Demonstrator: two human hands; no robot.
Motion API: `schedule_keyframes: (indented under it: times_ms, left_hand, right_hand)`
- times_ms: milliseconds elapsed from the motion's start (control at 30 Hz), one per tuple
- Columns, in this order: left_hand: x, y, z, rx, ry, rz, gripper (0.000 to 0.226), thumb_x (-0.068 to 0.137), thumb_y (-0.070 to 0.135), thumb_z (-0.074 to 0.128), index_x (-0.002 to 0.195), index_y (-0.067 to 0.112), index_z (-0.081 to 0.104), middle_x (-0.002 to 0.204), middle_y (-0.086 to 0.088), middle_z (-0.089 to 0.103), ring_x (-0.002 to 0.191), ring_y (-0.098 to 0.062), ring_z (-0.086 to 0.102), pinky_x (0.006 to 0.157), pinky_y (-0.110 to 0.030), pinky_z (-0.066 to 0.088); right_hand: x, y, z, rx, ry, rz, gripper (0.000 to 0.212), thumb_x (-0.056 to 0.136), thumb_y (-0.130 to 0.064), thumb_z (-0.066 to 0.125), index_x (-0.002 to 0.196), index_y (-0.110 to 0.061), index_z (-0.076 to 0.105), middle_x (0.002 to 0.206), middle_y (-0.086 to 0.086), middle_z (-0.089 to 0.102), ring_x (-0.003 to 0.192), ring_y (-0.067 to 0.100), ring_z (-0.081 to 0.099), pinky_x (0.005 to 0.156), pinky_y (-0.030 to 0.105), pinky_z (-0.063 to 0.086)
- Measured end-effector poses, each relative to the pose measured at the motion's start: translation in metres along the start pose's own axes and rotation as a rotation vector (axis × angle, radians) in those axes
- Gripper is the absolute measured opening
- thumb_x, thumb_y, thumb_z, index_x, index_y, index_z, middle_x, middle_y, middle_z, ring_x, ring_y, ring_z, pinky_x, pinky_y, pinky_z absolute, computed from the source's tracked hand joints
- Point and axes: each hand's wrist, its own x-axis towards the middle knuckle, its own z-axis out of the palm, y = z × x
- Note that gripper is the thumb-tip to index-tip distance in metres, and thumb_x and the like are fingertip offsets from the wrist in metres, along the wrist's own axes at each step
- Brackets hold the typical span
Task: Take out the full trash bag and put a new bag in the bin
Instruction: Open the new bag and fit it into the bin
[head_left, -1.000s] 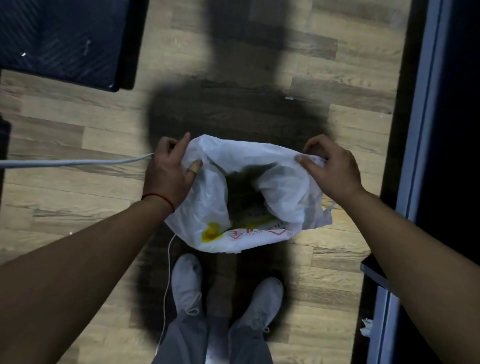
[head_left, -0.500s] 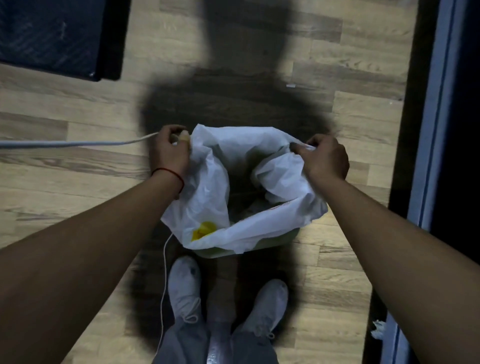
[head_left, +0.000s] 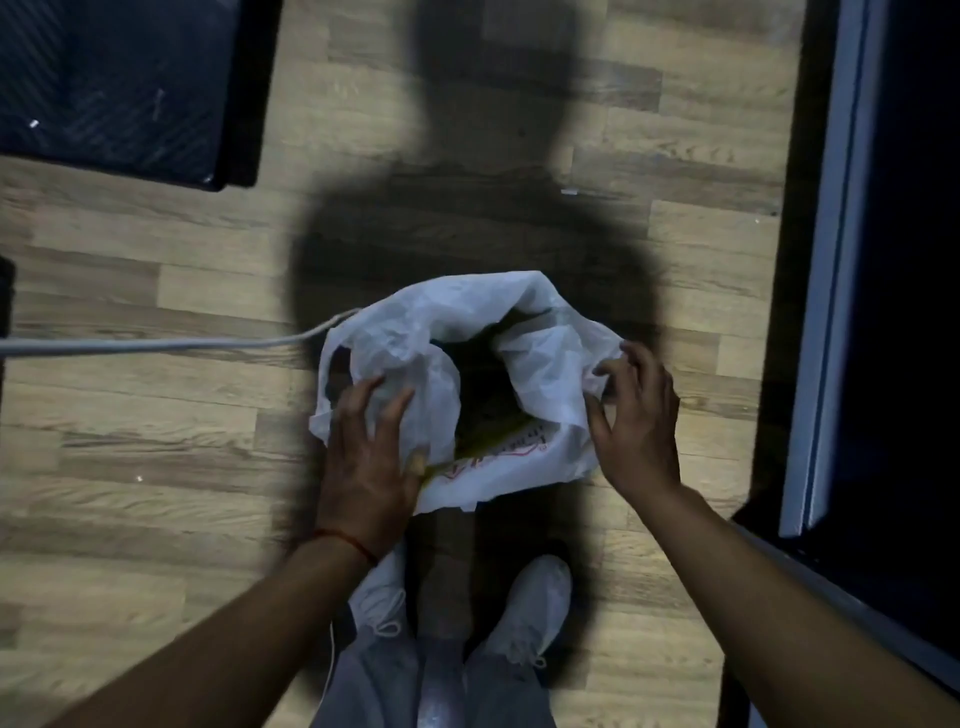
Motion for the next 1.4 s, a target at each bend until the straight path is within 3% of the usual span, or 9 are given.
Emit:
schedule_keyframes:
  times_ms: [167,333,467,567,667,800,1000,1200,1400]
  left_hand:
    - [-0.033,-0.012,0.010,-0.183,-0.113,-0.201,0.061,0.082,0.043,0.056,0.134,0.013,0.044,0.146,-0.016,0.030,0.131,-0.030,0.041,0.106,-0.039,0.041]
    - [-0.031,-0.031,0.019,-0.305,-0.302,-0.234,0.091,0.079,0.058,0.054,0.152,0.030,0.007,0.157,-0.006,0.026,0.139,-0.023,0.036,0.109,-0.038,0.037]
    - [-0.019,-0.036,0.018,-0.334,-0.370,-0.300,0.111,0.069,0.061,0.063,0.144,0.047,-0.017,0.158,-0.010,0.024,0.133,-0.033,0.043,0.102,-0.042,0.044]
    - [-0.015,-0.045,0.019,-0.326,-0.361,-0.325,0.122,0.060,0.070,0.054,0.151,0.026,-0.013,0.154,-0.015,0.030,0.129,-0.034,0.046,0.099,-0.035,0.042]
    - [-0.008,-0.066,0.026,-0.238,-0.491,-0.306,0.112,0.062,0.078,0.043,0.151,0.016,0.014,0.147,-0.015,0.042,0.130,-0.035,0.046,0.109,-0.053,0.037]
    - [0.000,-0.085,0.030,-0.124,-0.655,-0.169,0.111,0.064,0.094,0.020,0.143,0.018,0.036,0.145,-0.014,0.043,0.134,-0.037,0.037,0.106,-0.065,0.031]
    - [-0.001,-0.085,0.004,0.457,-0.933,0.071,0.140,0.035,0.101,-0.009,0.152,0.024,-0.007,0.163,-0.005,-0.007,0.149,-0.035,-0.006,0.115,-0.063,0.006]
    - [0.004,-0.092,0.009,0.615,-0.947,0.024,0.119,0.065,0.089,0.038,0.150,0.027,-0.018,0.160,-0.003,-0.021,0.149,-0.031,-0.010,0.116,-0.063,0.000]
    - [0.023,-0.082,0.017,0.640,-0.948,0.012,0.079,0.089,0.054,0.045,0.152,0.028,0.004,0.163,-0.003,0.000,0.150,-0.024,-0.002,0.116,-0.060,0.006]
  right_hand:
    - [-0.022,0.008,0.002,-0.081,-0.112,-0.062,0.029,0.090,-0.028,0.045,0.105,-0.012,0.064,0.123,0.009,0.060,0.111,0.031,0.058,0.095,0.045,0.041]
    - [-0.025,0.010,0.004,0.119,-0.390,0.133,0.044,0.101,-0.038,0.035,0.141,-0.024,0.046,0.125,0.015,0.062,0.108,0.036,0.061,0.088,0.042,0.049]
    - [-0.033,0.013,0.011,0.136,-0.559,0.229,0.045,0.101,-0.048,0.028,0.133,-0.027,0.050,0.124,0.013,0.064,0.112,0.035,0.058,0.092,0.043,0.045]
    - [-0.035,0.031,0.017,-0.080,-0.555,0.080,0.058,0.098,-0.058,0.022,0.131,-0.021,0.053,0.123,0.016,0.063,0.118,0.036,0.054,0.099,0.049,0.041]
    - [-0.032,0.050,0.024,-0.124,-0.518,-0.041,0.080,0.089,-0.073,0.009,0.139,-0.023,0.047,0.143,0.008,0.052,0.135,0.030,0.042,0.105,0.053,0.035]
    - [-0.034,0.049,0.028,0.139,-0.322,0.131,0.048,0.102,-0.042,0.032,0.135,-0.015,0.055,0.147,0.012,0.047,0.142,0.030,0.033,0.113,0.053,0.028]
    - [-0.049,0.067,0.034,-0.265,-0.382,-0.085,0.033,0.089,-0.030,0.063,0.115,-0.010,0.065,0.156,0.002,0.034,0.150,0.028,0.009,0.118,0.053,0.008]
    - [-0.027,0.051,0.045,-0.506,-0.420,-0.066,0.060,0.092,-0.037,0.054,0.146,-0.016,0.036,0.162,0.005,0.018,0.151,0.028,-0.008,0.119,0.048,-0.001]
    - [-0.006,0.034,0.068,-0.612,-0.618,0.054,0.080,0.094,-0.051,0.043,0.154,-0.026,-0.003,0.164,0.002,-0.007,0.148,0.026,-0.020,0.121,0.048,-0.006]
